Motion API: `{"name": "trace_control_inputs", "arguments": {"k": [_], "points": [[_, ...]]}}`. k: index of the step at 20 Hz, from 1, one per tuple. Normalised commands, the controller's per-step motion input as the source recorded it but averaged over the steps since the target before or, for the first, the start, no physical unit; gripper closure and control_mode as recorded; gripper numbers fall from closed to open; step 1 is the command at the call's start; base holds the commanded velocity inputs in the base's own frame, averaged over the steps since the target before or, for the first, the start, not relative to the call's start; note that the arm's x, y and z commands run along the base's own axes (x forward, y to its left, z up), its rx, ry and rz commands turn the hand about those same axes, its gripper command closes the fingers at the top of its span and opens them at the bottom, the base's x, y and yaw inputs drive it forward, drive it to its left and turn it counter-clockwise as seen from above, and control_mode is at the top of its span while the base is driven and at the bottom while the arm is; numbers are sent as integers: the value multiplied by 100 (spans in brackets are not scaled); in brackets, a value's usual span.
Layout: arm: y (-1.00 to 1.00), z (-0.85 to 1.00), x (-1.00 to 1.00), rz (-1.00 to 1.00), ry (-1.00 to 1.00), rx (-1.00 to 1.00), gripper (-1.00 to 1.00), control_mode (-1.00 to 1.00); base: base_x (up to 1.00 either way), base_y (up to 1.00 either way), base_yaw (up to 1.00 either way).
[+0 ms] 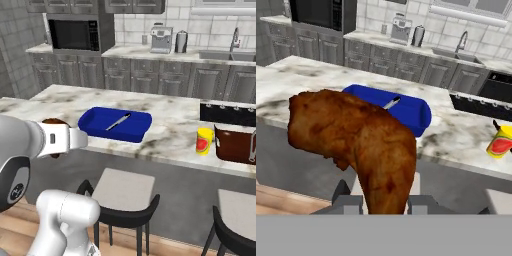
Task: Gather the lemon and lime from the fridge and place them on a tray on the dining counter. Then gather the steak and chicken drumstick from the fridge and place them on the other tray.
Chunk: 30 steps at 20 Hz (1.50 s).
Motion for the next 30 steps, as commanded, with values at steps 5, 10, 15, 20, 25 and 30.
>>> {"name": "trace_control_inputs", "arguments": {"k": [5,10,15,20,25,30], "points": [[0,0,0,0,0,0,100,100,77,5,0],[0,0,0,0,0,0,100,100,78,8,0],[20,0,93,0,1,0,100,-100,0,0,0],[28,-4,99,0,4,0,100,-100,0,0,0],[24,-43,83,0,4,0,100,-100,0,0,0],[1,-41,57,0,0,0,100,-100,0,0,0]]}}
